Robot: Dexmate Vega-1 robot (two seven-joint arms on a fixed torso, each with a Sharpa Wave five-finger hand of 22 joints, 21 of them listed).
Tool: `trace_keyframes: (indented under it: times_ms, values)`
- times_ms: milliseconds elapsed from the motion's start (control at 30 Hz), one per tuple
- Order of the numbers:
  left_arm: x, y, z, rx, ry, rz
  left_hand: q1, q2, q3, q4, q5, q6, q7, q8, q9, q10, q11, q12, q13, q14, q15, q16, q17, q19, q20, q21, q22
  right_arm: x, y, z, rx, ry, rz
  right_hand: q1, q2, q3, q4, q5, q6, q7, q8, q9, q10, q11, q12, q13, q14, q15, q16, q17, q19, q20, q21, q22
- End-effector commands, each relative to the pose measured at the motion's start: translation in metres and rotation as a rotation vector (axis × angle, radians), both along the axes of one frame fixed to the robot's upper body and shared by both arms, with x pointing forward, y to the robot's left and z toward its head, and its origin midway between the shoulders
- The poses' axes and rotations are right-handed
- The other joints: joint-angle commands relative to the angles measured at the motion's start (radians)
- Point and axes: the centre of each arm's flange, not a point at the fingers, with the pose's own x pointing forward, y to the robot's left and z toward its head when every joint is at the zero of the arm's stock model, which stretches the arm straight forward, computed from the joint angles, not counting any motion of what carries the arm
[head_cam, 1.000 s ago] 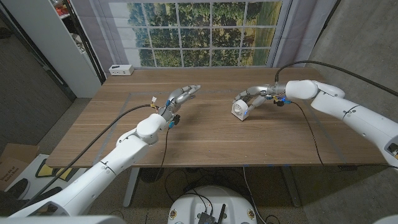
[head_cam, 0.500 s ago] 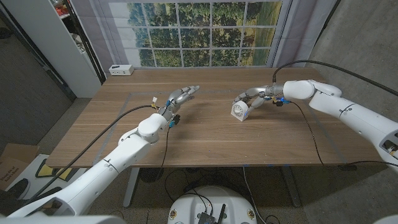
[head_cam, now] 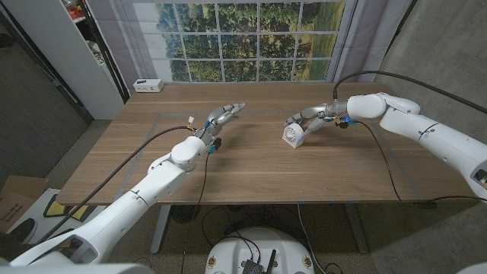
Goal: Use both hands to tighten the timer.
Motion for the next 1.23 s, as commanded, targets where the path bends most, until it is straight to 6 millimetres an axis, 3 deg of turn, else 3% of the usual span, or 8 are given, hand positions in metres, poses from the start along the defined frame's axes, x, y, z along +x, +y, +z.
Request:
trace_keyframes:
  times_ms: [33, 233, 300, 400, 600, 800, 1233]
  values:
    - [0.002, -0.008, 0.001, -0.004, -0.01, 0.003, -0.005, 0.002, 0.009, -0.005, -0.003, -0.02, -0.036, -0.006, -0.003, 0.002, 0.006, -0.001, 0.001, -0.004, -0.006, -0.003, 0.001, -0.002, 0.004, -0.001, 0.003, -0.01, -0.017, 0.016, 0.087, 0.023, -0.015, 0.0, -0.017, -0.008, -0.002, 0.008, -0.065, 0.008, 0.003, -0.012, -0.066, 0.018, -0.007, -0.008, -0.05, -0.11, -0.027, -0.012, -0.008, -0.003, -0.007, 0.0]
    - [0.0, -0.011, 0.002, -0.004, -0.013, 0.009, -0.005, 0.001, 0.01, -0.007, -0.004, -0.022, -0.041, -0.005, -0.004, 0.003, 0.005, -0.001, 0.001, -0.005, -0.008, -0.003, 0.001, -0.002, 0.003, -0.001, 0.002, -0.012, -0.04, 0.025, 0.236, 0.054, -0.017, 0.0, -0.024, -0.01, -0.002, 0.008, -0.091, 0.008, 0.008, -0.02, -0.102, 0.022, -0.008, -0.017, -0.076, -0.104, -0.043, -0.028, -0.01, -0.006, -0.011, -0.002]
    - [0.0, -0.012, 0.002, -0.006, -0.017, 0.009, -0.005, 0.001, 0.01, -0.007, -0.004, -0.021, -0.039, -0.005, -0.005, 0.002, 0.005, -0.002, 0.001, -0.003, -0.007, -0.003, 0.0, 0.0, 0.003, 0.0, 0.002, -0.012, -0.051, 0.028, 0.308, 0.064, -0.02, 0.003, -0.027, -0.01, -0.004, 0.009, -0.083, 0.012, 0.015, -0.023, -0.098, 0.022, -0.003, -0.021, -0.071, -0.106, -0.044, -0.037, 0.007, -0.022, -0.007, -0.003]
    - [-0.002, -0.014, 0.004, 0.004, -0.019, 0.01, -0.006, 0.001, 0.011, -0.011, -0.006, 0.009, -0.065, 0.008, -0.009, 0.009, 0.004, 0.0, 0.0, 0.001, -0.013, -0.002, -0.001, 0.002, 0.003, 0.0, 0.002, -0.011, -0.07, 0.031, 0.423, 0.074, -0.021, 0.009, -0.017, -0.005, -0.002, 0.01, -0.062, 0.018, 0.028, -0.029, -0.073, 0.015, 0.009, -0.031, -0.049, -0.119, -0.041, -0.052, 0.036, -0.046, 0.0, -0.005]
    - [0.0, -0.023, 0.01, 0.011, -0.029, -0.002, -0.006, 0.0, 0.012, -0.013, -0.006, 0.002, -0.061, 0.005, -0.011, 0.012, 0.004, 0.001, 0.0, 0.003, -0.019, -0.001, -0.002, 0.006, 0.003, 0.002, 0.001, -0.013, -0.108, 0.033, 0.646, 0.081, -0.015, -0.017, 0.021, -0.002, 0.021, -0.002, -0.008, 0.019, 0.047, -0.038, -0.017, 0.013, 0.025, -0.05, -0.005, -0.141, -0.03, -0.077, 0.077, -0.087, 0.005, -0.008]
    - [0.001, -0.029, 0.016, 0.021, -0.037, -0.007, -0.006, 0.001, 0.013, -0.015, -0.007, 0.004, -0.061, 0.006, -0.013, 0.015, 0.004, 0.002, 0.0, 0.004, -0.021, -0.001, -0.002, 0.009, 0.003, 0.002, 0.001, -0.015, -0.135, 0.034, 0.775, 0.09, -0.016, -0.013, 0.025, 0.001, 0.016, -0.007, 0.025, 0.025, 0.055, -0.042, 0.015, 0.006, 0.032, -0.06, 0.022, -0.146, -0.026, -0.093, 0.093, -0.092, 0.005, -0.01]
    - [0.001, -0.034, 0.023, 0.04, -0.013, -0.01, -0.006, 0.002, 0.016, -0.019, -0.008, 0.016, -0.063, 0.01, -0.018, 0.024, 0.003, 0.005, -0.001, 0.013, -0.027, 0.0, -0.004, 0.013, 0.002, 0.004, 0.001, -0.012, -0.162, 0.03, 0.896, 0.086, -0.053, -0.005, 0.049, 0.013, 0.014, -0.006, 0.058, 0.027, 0.062, -0.045, 0.043, -0.008, 0.036, -0.073, 0.038, -0.157, -0.025, -0.11, 0.098, -0.099, -0.001, -0.01]
